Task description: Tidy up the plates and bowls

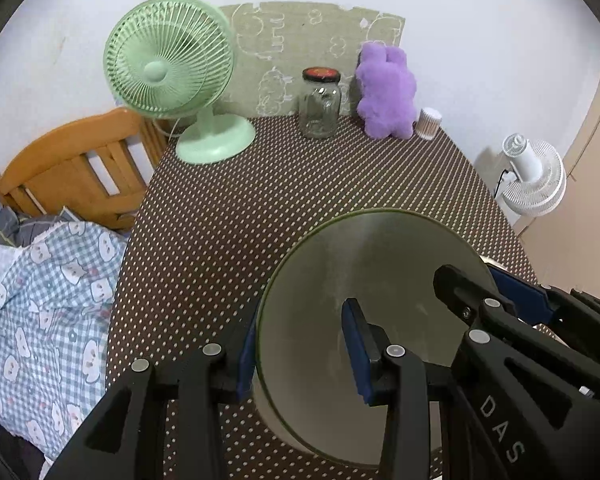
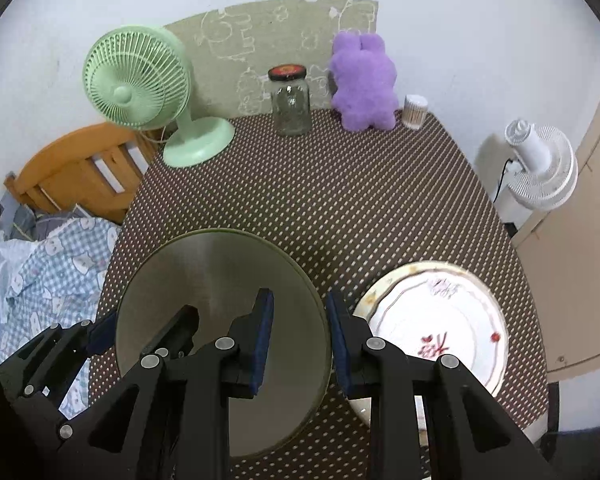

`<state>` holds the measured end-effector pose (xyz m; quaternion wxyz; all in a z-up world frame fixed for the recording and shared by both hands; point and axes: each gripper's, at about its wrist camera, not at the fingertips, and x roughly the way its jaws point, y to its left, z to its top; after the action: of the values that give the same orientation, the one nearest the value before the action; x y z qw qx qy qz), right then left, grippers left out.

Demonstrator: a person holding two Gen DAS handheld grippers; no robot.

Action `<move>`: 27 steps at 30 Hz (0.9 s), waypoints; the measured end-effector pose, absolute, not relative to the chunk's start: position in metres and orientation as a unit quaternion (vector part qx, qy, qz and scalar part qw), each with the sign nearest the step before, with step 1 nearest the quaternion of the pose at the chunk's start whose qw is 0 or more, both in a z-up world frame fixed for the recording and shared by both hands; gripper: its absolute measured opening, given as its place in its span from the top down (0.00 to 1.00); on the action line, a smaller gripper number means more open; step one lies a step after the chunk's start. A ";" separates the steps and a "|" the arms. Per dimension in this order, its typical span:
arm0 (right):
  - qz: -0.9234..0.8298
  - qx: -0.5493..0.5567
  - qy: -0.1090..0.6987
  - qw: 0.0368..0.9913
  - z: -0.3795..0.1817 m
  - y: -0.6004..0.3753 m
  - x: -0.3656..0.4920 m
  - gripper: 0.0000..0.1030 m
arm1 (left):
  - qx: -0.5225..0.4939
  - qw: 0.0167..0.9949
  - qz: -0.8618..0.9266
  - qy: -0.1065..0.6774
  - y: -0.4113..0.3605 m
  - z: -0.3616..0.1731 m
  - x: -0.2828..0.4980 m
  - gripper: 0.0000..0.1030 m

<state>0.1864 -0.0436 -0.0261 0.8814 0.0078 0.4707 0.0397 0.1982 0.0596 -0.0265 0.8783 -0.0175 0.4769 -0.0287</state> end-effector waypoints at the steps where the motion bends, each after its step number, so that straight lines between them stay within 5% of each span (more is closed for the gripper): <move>1: 0.041 0.007 0.474 0.879 -0.029 -0.041 0.187 0.70 | -0.018 0.876 -0.027 0.481 0.062 -0.030 0.197 0.62; 27: 0.039 -0.009 0.512 0.858 -0.080 -0.016 0.178 0.70 | -0.031 0.843 -0.032 0.536 0.086 -0.082 0.189 0.62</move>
<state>0.1779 -0.0161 -0.0802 0.8581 -0.0087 0.5120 0.0390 0.1893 0.0863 -0.0821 0.8428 -0.0306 0.5365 -0.0318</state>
